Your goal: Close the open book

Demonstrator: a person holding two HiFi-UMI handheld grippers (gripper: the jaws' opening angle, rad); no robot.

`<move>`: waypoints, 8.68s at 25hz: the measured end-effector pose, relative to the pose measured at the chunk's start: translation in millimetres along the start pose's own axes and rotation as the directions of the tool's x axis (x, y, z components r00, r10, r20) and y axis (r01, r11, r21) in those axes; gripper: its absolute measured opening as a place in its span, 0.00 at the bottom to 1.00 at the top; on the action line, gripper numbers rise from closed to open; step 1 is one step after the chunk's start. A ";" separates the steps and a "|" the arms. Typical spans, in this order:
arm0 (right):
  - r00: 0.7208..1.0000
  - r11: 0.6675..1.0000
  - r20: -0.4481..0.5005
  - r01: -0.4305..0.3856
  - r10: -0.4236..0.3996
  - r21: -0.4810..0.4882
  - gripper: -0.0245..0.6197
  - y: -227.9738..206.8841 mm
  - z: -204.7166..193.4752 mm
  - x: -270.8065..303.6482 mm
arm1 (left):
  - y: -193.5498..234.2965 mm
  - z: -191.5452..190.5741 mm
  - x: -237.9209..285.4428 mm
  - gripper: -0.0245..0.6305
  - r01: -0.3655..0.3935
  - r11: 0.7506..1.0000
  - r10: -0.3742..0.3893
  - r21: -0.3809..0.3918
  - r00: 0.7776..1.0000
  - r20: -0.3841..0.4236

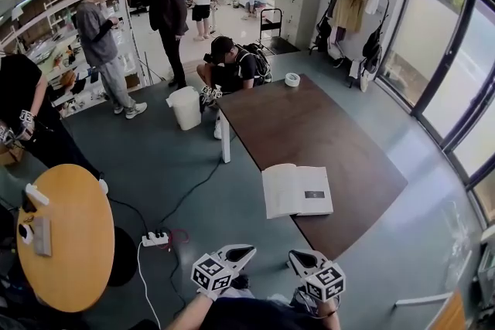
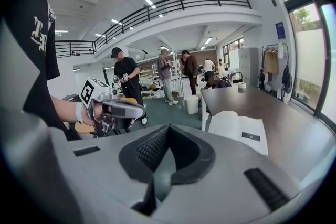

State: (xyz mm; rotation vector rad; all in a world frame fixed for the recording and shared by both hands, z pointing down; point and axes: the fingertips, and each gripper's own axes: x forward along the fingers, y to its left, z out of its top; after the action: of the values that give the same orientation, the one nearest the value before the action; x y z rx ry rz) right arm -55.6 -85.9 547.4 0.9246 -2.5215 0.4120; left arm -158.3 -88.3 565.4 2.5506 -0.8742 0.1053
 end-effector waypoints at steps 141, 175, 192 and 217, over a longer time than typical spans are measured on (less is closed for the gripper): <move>0.976 0.974 -0.133 0.189 -0.172 0.126 0.02 -260.4 -31.0 4.1 | 211.5 -76.3 263.8 0.05 -0.039 0.994 0.009 -0.104 0.964 -0.267; 0.946 0.927 -0.081 0.324 -0.315 0.187 0.02 -291.9 -22.1 -36.0 | 211.0 0.8 336.2 0.05 0.051 0.998 -0.055 -0.022 0.972 -0.229; 0.926 0.898 -0.085 0.377 -0.367 0.227 0.02 -303.6 -30.2 -49.3 | 193.4 9.7 371.4 0.05 0.131 0.991 -0.127 -0.001 0.960 -0.250; 0.901 0.855 -0.115 0.434 -0.419 0.285 0.02 -326.0 -50.2 -61.3 | 172.7 -7.9 420.8 0.05 0.228 0.974 -0.217 -0.004 0.920 -0.325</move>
State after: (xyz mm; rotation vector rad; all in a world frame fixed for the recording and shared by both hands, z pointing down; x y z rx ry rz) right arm 218.0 -271.8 603.4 1.5316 -2.1501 0.6779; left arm 74.3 -444.6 726.4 2.5431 -0.4570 0.4585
